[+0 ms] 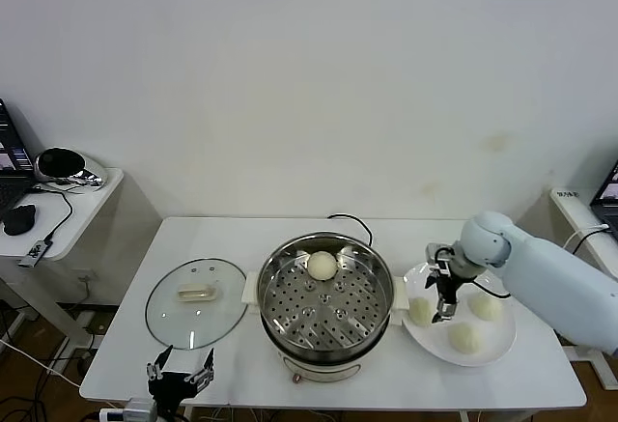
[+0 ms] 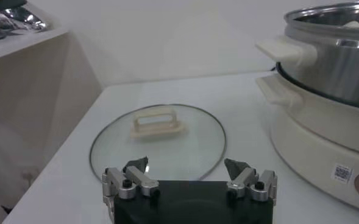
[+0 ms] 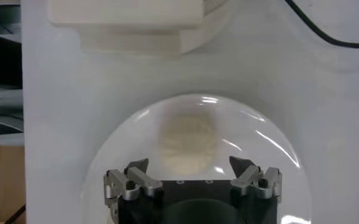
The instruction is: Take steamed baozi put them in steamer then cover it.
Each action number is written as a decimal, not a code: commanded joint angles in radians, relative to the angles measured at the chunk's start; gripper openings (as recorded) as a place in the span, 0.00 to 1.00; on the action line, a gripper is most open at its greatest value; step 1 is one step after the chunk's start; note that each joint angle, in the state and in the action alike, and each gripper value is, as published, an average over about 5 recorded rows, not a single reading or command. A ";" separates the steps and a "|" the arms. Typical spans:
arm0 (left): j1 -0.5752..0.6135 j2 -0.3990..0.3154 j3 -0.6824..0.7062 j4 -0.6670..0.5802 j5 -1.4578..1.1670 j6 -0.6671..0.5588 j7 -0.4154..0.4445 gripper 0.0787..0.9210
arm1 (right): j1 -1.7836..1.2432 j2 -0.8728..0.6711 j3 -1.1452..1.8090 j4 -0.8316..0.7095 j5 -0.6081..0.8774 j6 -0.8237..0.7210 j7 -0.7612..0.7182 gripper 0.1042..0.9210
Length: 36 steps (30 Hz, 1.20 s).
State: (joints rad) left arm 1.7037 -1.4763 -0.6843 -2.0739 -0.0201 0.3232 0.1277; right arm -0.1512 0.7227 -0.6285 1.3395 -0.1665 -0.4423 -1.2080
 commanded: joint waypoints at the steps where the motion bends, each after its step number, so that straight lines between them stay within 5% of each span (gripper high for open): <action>1: 0.004 0.000 0.000 0.004 -0.001 -0.001 0.000 0.88 | -0.018 0.022 -0.007 -0.019 -0.025 0.012 0.020 0.88; 17: 0.008 0.000 0.003 0.011 0.001 -0.002 -0.002 0.88 | -0.029 0.048 -0.009 -0.044 -0.042 0.018 0.028 0.87; 27: 0.003 -0.001 0.004 0.016 0.001 -0.002 -0.002 0.88 | -0.032 0.049 -0.007 -0.052 -0.041 0.017 0.027 0.62; 36: 0.003 -0.002 0.006 0.012 0.002 -0.002 -0.003 0.88 | -0.013 0.023 0.002 -0.034 -0.024 0.014 0.003 0.56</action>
State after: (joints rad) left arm 1.7073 -1.4776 -0.6800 -2.0591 -0.0187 0.3213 0.1250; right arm -0.1696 0.7529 -0.6273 1.3007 -0.1915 -0.4300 -1.1967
